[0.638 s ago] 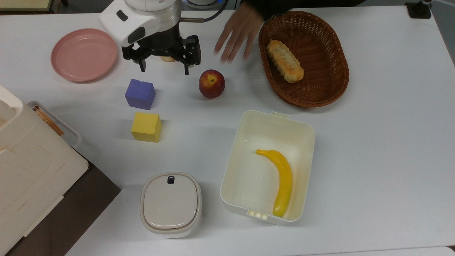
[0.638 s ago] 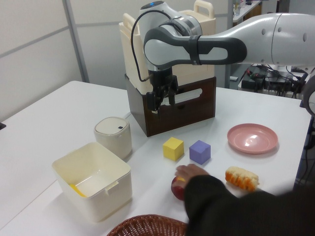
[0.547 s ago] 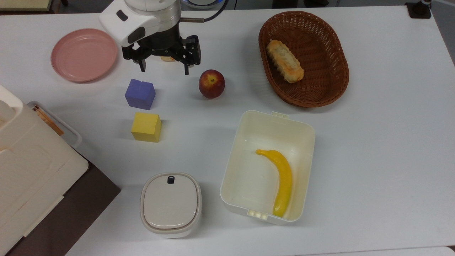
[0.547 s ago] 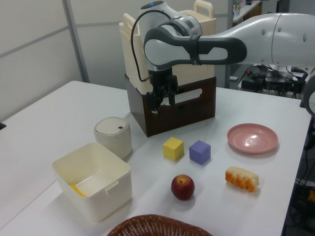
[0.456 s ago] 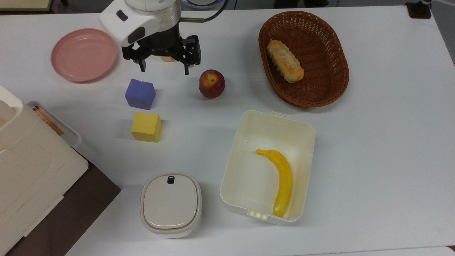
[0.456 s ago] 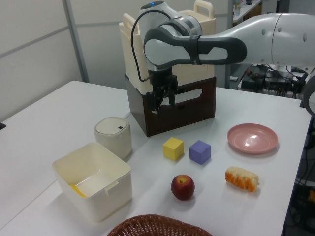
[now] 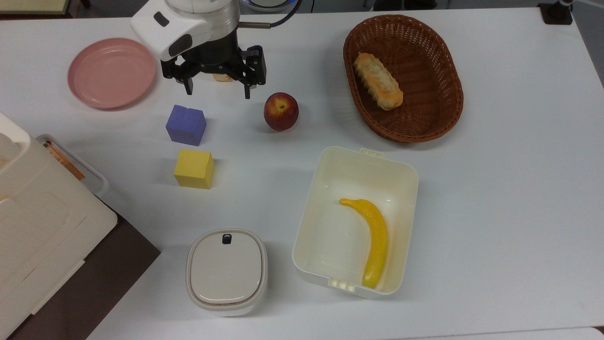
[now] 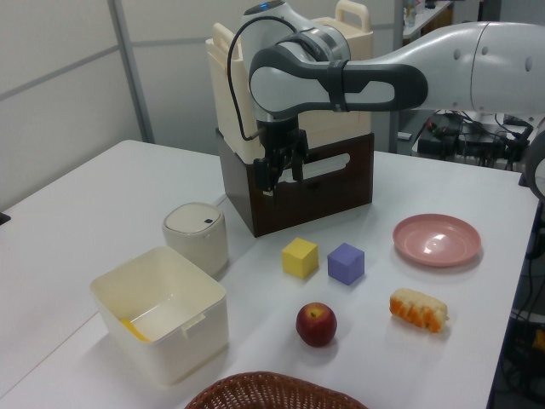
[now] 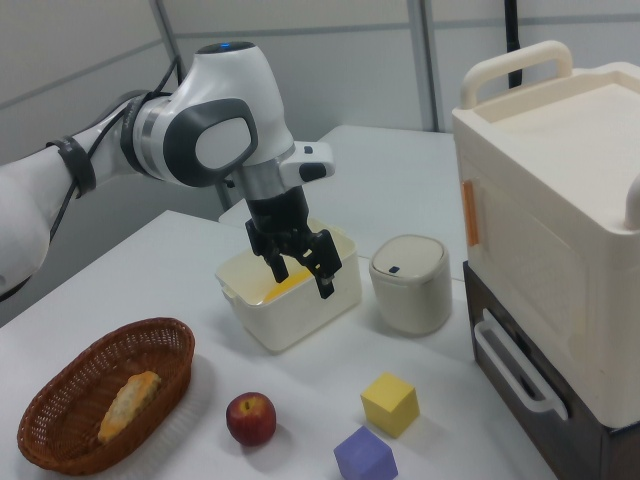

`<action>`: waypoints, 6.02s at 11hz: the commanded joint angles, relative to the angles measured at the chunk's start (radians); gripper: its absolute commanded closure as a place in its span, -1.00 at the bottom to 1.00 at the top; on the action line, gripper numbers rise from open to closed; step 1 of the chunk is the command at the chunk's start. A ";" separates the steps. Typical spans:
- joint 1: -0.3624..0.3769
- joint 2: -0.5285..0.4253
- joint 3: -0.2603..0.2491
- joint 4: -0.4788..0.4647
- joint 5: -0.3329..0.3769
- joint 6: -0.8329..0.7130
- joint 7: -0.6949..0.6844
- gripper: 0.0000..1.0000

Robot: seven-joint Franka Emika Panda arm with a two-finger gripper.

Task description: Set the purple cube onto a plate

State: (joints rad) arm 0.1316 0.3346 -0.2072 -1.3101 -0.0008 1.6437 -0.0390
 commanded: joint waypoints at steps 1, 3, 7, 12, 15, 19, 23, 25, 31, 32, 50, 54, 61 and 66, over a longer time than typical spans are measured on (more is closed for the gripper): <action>-0.004 -0.038 0.000 -0.038 0.001 0.022 -0.030 -1.00; -0.004 -0.042 0.000 -0.038 0.002 0.024 -0.033 -1.00; -0.003 -0.040 0.002 -0.043 0.015 0.025 -0.035 -1.00; 0.005 -0.028 0.011 -0.049 0.010 0.019 -0.035 -1.00; -0.006 -0.031 -0.001 -0.046 -0.001 0.018 -0.029 -1.00; -0.125 -0.029 -0.001 -0.054 -0.001 0.001 -0.030 -1.00; -0.191 -0.003 -0.001 -0.132 -0.005 -0.082 -0.039 -1.00; -0.204 0.041 -0.001 -0.164 -0.013 -0.084 -0.053 -1.00; -0.204 0.170 0.005 -0.173 -0.012 -0.064 -0.058 -1.00; -0.201 0.185 0.008 -0.175 -0.011 -0.055 -0.064 -1.00; -0.266 -0.159 -0.029 -0.328 -0.018 0.034 -0.283 1.00; -0.383 -0.281 -0.029 -0.557 -0.019 0.166 -0.452 1.00; -0.477 -0.079 -0.029 -0.528 -0.077 0.228 -0.561 0.61; -0.449 -0.088 -0.008 -0.438 -0.104 0.187 -0.494 -1.00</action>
State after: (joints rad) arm -0.3429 0.2731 -0.2306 -1.8061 -0.0963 1.8892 -0.5818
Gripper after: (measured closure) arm 0.044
